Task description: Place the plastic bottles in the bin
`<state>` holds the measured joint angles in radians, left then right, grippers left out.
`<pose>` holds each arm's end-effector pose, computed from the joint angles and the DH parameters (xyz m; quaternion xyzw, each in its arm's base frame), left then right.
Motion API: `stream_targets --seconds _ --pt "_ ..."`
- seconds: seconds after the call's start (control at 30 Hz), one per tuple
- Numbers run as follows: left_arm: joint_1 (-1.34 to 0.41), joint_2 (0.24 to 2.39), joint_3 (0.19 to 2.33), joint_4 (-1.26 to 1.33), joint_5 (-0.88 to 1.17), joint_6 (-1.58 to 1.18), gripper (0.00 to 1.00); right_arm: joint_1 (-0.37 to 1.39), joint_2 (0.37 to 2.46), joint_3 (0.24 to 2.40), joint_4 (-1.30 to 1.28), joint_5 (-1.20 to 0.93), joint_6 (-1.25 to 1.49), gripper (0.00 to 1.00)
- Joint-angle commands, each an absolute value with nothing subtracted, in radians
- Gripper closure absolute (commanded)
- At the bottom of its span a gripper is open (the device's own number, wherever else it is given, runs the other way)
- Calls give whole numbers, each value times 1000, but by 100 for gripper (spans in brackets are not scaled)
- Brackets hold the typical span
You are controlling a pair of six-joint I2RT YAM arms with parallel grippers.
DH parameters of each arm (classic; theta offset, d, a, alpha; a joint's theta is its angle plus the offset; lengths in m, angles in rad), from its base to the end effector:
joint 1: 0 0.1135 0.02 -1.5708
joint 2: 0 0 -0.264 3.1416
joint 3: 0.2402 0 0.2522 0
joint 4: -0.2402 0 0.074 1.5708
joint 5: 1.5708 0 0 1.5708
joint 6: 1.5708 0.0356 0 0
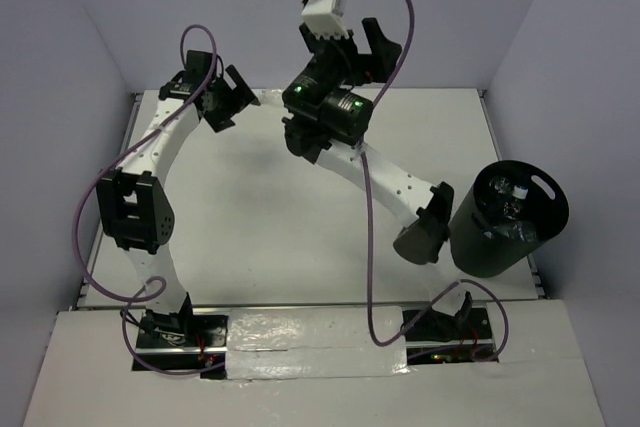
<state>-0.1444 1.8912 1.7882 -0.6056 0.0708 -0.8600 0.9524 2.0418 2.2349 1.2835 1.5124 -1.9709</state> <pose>0.4312 -0.0653 0.3273 -0.3041 0.8556 -0.2292 0.3506 0.2468 0.2856 0.5304 0.0406 0.6851 -0.3825 0.6187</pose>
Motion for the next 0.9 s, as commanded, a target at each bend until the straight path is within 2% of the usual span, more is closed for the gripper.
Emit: stream_targets --seconds 0.0,0.1,0.27,0.37,0.47,0.53,0.63,0.67,0.73,0.87 --pt "-118 1781 1787 -568 41 -830 1 986 2112 2505 1644 1755 -1986 1" --pt "-115 1734 1764 -549 49 -824 1 1009 2024 2396 1584 1746 -1812 0" --pt "-114 1677 1701 -508 83 -833 1 1068 1970 2416 1672 1720 -1778 0" --pt "-114 1671 1689 -502 118 -834 1 1144 1912 2332 1556 1635 -1646 0" --pt "-114 1671 1680 -511 130 -831 1 1222 1839 2220 1210 1576 -1380 0" --pt "-114 1663 1672 -506 147 -830 1 1279 1786 2136 1081 1519 -1173 0" --pt "-114 1654 1664 -502 166 -821 1 1344 1723 2086 606 1418 -739 0" --pt "-114 1652 1667 -503 166 -818 1 1353 1711 2098 249 1372 -436 0" --pt "-112 1649 1677 -515 170 -804 1 1347 1686 2164 -77 1181 -144 0" --pt "-106 1651 1690 -538 170 -784 1 1324 1602 2030 -211 1020 78 0"
